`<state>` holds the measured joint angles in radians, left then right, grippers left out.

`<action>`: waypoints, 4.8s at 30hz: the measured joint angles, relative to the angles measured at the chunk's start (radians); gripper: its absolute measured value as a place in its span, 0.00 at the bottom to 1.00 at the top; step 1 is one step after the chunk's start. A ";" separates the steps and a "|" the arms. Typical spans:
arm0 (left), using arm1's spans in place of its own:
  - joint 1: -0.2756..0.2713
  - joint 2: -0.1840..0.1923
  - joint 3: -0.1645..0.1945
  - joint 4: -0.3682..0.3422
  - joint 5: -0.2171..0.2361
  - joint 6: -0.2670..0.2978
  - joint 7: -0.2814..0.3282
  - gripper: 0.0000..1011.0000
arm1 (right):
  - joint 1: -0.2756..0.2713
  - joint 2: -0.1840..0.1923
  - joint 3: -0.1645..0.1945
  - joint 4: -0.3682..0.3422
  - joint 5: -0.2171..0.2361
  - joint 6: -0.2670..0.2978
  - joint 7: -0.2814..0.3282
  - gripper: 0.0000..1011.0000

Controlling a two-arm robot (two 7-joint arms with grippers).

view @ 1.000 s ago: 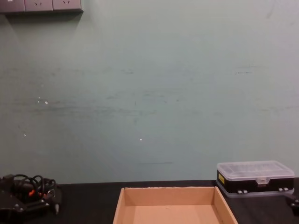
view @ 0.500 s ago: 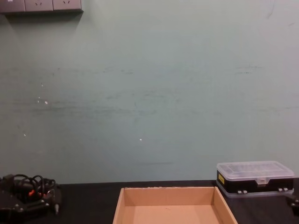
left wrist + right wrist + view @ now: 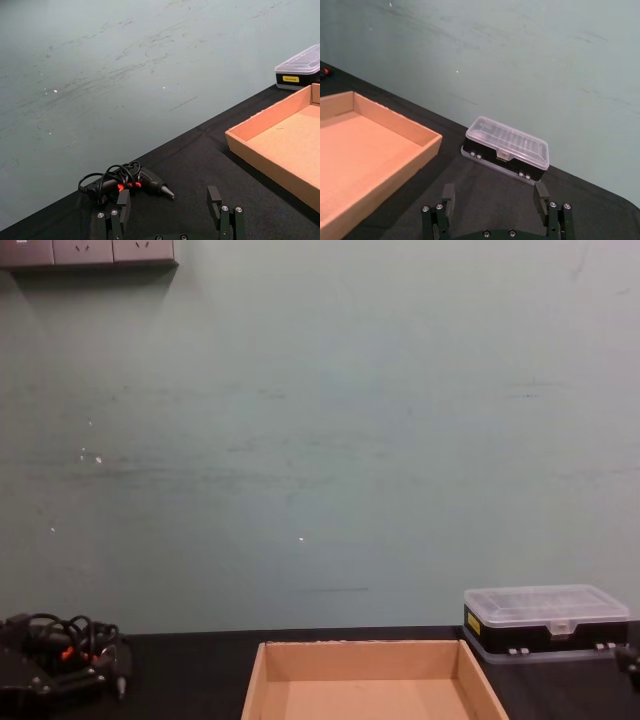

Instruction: Use one hand to pick up the angle iron from the table and place it into the box.

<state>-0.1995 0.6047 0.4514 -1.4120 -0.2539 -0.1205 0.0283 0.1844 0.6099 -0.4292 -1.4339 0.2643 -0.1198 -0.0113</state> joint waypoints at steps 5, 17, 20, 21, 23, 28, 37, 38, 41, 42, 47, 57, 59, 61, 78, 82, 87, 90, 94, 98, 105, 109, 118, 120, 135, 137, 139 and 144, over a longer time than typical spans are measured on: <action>0.000 0.000 0.000 0.000 0.000 0.000 0.000 0.99 | -0.025 0.022 0.035 -0.053 0.023 -0.010 0.038 0.99; 0.000 0.000 0.000 0.000 0.000 0.000 0.000 0.99 | -0.082 0.107 0.117 -0.206 0.129 -0.010 0.192 0.99; 0.000 0.000 0.000 0.000 0.000 0.000 0.000 0.99 | -0.090 0.127 0.129 -0.234 0.161 -0.003 0.244 0.99; 0.000 0.000 0.000 0.000 0.000 0.000 0.000 0.99 | -0.095 0.139 0.134 -0.249 0.180 0.005 0.275 0.99; 0.000 0.000 0.000 0.000 0.000 0.000 0.000 0.99 | -0.102 0.152 0.141 -0.271 0.212 0.020 0.321 0.99; 0.000 0.000 0.000 0.000 0.000 0.000 0.000 0.99 | -0.114 0.168 0.143 -0.307 0.263 0.060 0.402 0.99; 0.000 0.000 0.000 0.000 0.000 0.000 0.000 0.99 | -0.124 0.171 0.114 -0.347 0.287 0.134 0.494 0.99; 0.000 0.000 0.000 0.000 0.000 0.000 0.000 0.99 | -0.125 0.170 0.112 -0.348 0.289 0.141 0.502 0.99; 0.000 0.000 0.000 0.000 0.000 0.000 0.000 0.99 | -0.125 0.167 0.101 -0.348 0.298 0.164 0.534 0.99; 0.000 0.000 0.000 0.000 0.000 0.000 0.000 0.99 | -0.124 0.167 0.094 -0.348 0.299 0.175 0.549 0.99; 0.000 0.000 0.000 0.000 0.000 0.000 0.000 0.99 | -0.119 0.170 0.071 -0.346 0.304 0.204 0.588 0.99; 0.000 0.000 0.000 0.000 0.000 0.000 0.000 0.99 | -0.100 0.187 0.010 -0.336 0.309 0.243 0.652 0.99; 0.000 0.000 0.000 0.000 0.000 0.000 0.000 0.99 | -0.094 0.192 -0.003 -0.335 0.312 0.249 0.667 0.99; 0.000 0.000 0.000 0.000 0.000 0.000 0.000 0.99 | -0.090 0.197 -0.012 -0.335 0.313 0.254 0.677 0.99; 0.000 0.000 0.000 0.000 0.000 0.000 0.000 0.99 | -0.048 0.229 -0.116 -0.347 0.283 0.296 0.724 0.99; 0.000 0.000 0.000 0.000 0.000 0.000 0.000 0.99 | -0.040 0.237 -0.139 -0.348 0.259 0.312 0.723 0.99; 0.000 0.000 0.000 0.000 0.000 0.000 0.000 0.99 | -0.034 0.242 -0.156 -0.350 0.242 0.324 0.723 0.99; 0.000 0.000 0.000 0.000 0.000 0.000 0.000 0.99 | -0.032 0.244 -0.164 -0.351 0.235 0.329 0.723 0.99; 0.000 0.000 0.000 0.000 0.000 0.000 0.000 0.99 | -0.027 0.243 -0.173 -0.351 0.225 0.333 0.725 0.99; 0.000 0.000 0.000 0.000 0.000 0.000 0.000 0.99 | -0.024 0.241 -0.180 -0.346 0.216 0.336 0.725 0.99; 0.000 0.000 0.000 0.000 0.000 0.000 0.000 0.99 | -0.017 0.229 -0.194 -0.329 0.198 0.344 0.723 0.99; 0.000 0.000 0.000 0.000 0.000 0.000 0.000 0.99 | -0.009 0.222 -0.201 -0.319 0.188 0.347 0.724 0.99; 0.000 0.000 0.000 0.000 0.000 0.000 0.000 0.99 | 0.003 0.204 -0.219 -0.303 0.171 0.359 0.725 0.99; 0.000 0.000 0.000 0.000 0.000 0.000 0.000 0.99 | 0.006 0.200 -0.223 -0.299 0.166 0.362 0.726 0.99; 0.000 0.000 0.000 0.000 0.000 0.000 0.000 0.99 | 0.012 0.187 -0.227 -0.289 0.148 0.365 0.721 0.99; 0.000 0.000 0.000 0.000 0.000 0.000 0.000 0.99 | 0.011 0.186 -0.226 -0.289 0.146 0.365 0.719 0.94; 0.000 0.000 0.000 0.000 0.000 0.000 0.000 0.99 | 0.010 0.186 -0.225 -0.289 0.145 0.365 0.715 0.89; 0.000 0.000 0.000 0.000 0.000 0.000 0.000 0.99 | 0.011 0.184 -0.224 -0.283 0.143 0.365 0.715 0.78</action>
<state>-0.1996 0.6047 0.4513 -1.4120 -0.2539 -0.1205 0.0283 0.1950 0.7935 -0.6528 -1.7172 0.4069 0.2457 0.7037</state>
